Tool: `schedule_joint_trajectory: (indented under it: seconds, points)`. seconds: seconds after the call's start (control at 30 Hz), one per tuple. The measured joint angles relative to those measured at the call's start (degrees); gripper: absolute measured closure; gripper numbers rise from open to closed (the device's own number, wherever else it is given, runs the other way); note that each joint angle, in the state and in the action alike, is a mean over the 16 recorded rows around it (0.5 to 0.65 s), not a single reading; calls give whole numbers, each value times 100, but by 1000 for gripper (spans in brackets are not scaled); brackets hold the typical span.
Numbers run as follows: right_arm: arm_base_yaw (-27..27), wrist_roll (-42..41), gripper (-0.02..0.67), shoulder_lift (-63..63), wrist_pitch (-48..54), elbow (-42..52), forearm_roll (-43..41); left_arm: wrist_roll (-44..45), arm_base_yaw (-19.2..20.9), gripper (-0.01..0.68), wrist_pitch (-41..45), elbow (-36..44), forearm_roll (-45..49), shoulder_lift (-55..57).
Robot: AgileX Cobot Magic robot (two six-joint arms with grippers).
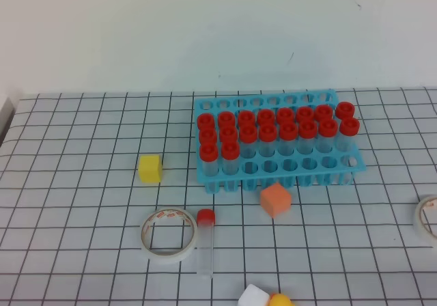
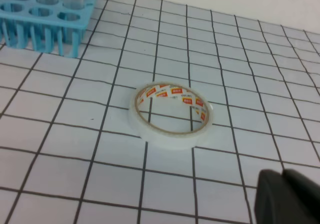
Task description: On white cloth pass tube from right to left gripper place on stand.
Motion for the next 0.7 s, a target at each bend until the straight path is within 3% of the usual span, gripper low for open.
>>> schedule_joint_trajectory:
  seconds: [0.37, 0.7]
  points:
    - [0, -2, 650, 0, -257, 17, 0, -8, 0, 674, -344, 8, 40, 0]
    - [0, -21, 650, 0, -2175, 48, 29, -28, 0, 674, -2409, 23, 174, 0]
